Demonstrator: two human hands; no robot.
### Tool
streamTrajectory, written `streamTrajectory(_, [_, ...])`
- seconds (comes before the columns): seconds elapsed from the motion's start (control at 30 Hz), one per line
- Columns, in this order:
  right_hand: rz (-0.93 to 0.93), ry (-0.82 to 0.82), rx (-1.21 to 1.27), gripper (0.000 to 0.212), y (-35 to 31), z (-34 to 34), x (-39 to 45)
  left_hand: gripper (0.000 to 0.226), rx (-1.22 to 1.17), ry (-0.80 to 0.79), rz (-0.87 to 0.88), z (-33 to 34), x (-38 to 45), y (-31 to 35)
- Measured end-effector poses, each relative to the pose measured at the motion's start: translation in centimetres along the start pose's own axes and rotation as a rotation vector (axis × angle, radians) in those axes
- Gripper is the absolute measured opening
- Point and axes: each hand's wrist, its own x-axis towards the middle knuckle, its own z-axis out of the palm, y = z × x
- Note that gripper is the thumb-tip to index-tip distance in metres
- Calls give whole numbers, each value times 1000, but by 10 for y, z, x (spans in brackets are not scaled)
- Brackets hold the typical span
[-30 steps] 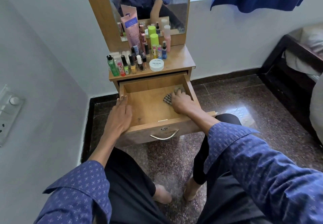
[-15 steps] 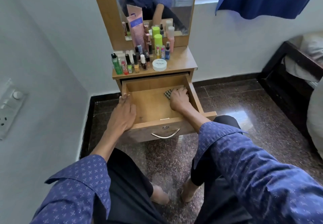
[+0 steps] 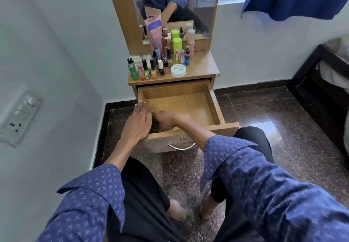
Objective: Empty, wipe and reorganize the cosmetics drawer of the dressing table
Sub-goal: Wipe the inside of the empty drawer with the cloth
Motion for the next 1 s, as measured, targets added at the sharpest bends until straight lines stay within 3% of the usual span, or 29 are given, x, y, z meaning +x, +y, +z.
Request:
streamTrajectory(0.13, [68,-103,131,43,42,-17,-26,57,5,-6,-1,1,0,-2])
streamTrajectory(0.3, [477,218,95,45,116,-26,-49,58,15,-5,-8,2,-1,0])
streamTrajectory(0.4, [596,344,-66,34,99,-18,-40,58,11,-5,-17,1,-1,2])
streamTrajectory(0.5, [665,330,-163,36,68,-14,-14,57,8,10,-16,0,-1,2])
streamTrajectory(0.7, [636,292,-277,29,41,-27,11,57,-20,29,-12,1,1,1])
streamTrajectory(1.0, [354,362,-254,26,11,-19,39,55,-67,48,-23,2,5,-3])
